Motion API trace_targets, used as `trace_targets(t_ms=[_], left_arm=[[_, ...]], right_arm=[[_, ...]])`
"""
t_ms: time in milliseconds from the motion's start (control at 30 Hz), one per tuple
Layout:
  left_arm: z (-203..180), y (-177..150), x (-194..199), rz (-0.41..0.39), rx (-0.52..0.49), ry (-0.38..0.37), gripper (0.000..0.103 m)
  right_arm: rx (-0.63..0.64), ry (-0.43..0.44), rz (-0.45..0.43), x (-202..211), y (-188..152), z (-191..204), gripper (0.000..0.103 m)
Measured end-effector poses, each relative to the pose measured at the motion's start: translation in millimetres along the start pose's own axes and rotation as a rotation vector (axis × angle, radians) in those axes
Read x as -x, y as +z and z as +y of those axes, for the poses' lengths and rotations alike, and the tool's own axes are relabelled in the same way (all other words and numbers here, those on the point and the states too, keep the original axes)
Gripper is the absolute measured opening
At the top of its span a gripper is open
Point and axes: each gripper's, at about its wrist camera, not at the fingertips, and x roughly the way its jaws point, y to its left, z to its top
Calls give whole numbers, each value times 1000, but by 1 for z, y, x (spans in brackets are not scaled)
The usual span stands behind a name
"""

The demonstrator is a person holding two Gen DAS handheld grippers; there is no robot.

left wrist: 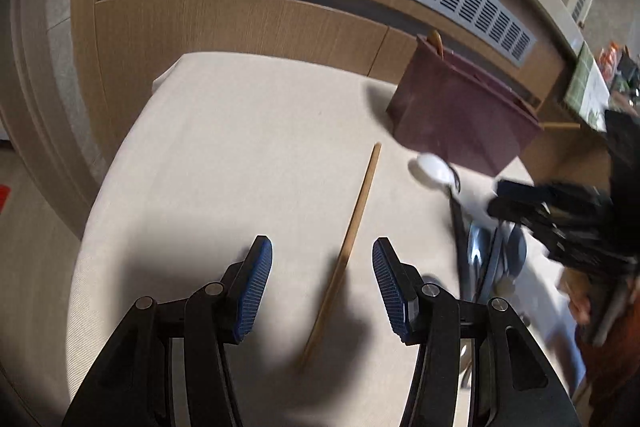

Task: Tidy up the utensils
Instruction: 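Lift both tools over the maroon caddy and release spoon and chopstick inside, then grasp the light blue plastic spoon with the right tool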

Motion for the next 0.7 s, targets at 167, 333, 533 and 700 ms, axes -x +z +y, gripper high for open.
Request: trace_targets(t_ms=[167,333,533,700], left_arm=[[7,-3,-4,31,11,-38,53],[9,-8,-8,50,5,-70,53],[3,-9,-14,56,-10,-73,53],[-13,-10,-14,56,-32,-110,53]], right_arm=[[103,-52,54,-39,24,10,33],[96,-63,118,-70,41,6,33],[14,-37,108,-66,37,-3,21],[-60,-50,21,-16,16,-13,5]])
